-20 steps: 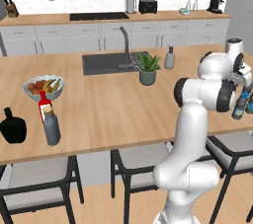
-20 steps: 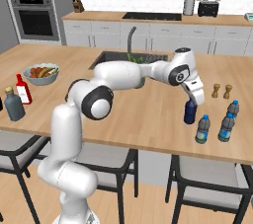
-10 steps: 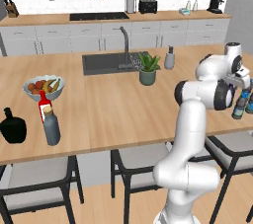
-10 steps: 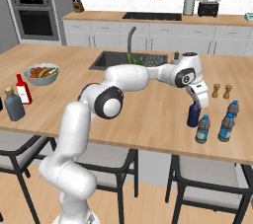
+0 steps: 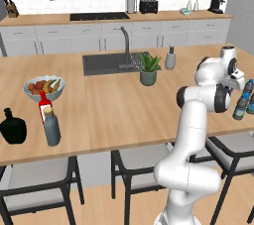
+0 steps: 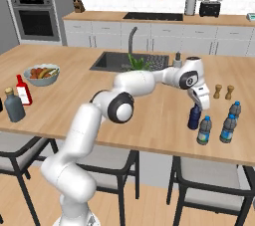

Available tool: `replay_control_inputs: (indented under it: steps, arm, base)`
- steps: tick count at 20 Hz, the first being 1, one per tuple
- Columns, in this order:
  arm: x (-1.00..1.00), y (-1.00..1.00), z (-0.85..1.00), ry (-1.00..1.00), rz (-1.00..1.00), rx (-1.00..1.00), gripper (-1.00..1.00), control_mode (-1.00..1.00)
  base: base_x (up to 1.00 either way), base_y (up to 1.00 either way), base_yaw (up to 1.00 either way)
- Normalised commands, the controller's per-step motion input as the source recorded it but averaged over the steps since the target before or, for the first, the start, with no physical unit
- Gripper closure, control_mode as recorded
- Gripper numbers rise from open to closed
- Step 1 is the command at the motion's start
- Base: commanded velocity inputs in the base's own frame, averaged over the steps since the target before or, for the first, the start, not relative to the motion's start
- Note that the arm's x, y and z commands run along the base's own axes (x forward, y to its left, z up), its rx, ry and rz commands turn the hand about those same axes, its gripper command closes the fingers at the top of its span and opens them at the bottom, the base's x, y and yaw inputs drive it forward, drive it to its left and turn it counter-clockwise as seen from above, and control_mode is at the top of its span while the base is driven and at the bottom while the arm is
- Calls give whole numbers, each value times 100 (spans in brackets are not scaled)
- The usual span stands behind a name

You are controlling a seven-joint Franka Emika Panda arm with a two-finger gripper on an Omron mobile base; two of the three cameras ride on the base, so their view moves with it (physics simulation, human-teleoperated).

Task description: Move the plastic bottles in the middle to the plastics group, and the glass bottles in the middle to the glass group.

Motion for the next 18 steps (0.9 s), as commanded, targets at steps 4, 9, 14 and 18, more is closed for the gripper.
replay_control_inputs:
  steps: [4, 9, 14, 18]
  arm:
    - [8, -19, -22, 7, 0, 6, 100, -100]
    - [0, -3, -27, 4, 0, 1, -100, -100]
    - [-4, 0, -13, -4, 0, 0, -100, -100]
    - [-40, 0, 0, -16, 0, 0, -100, -100]
  base:
    - [0, 0, 0]
    - [0, 0, 0]
    - [0, 0, 0]
    - [0, 0, 0]
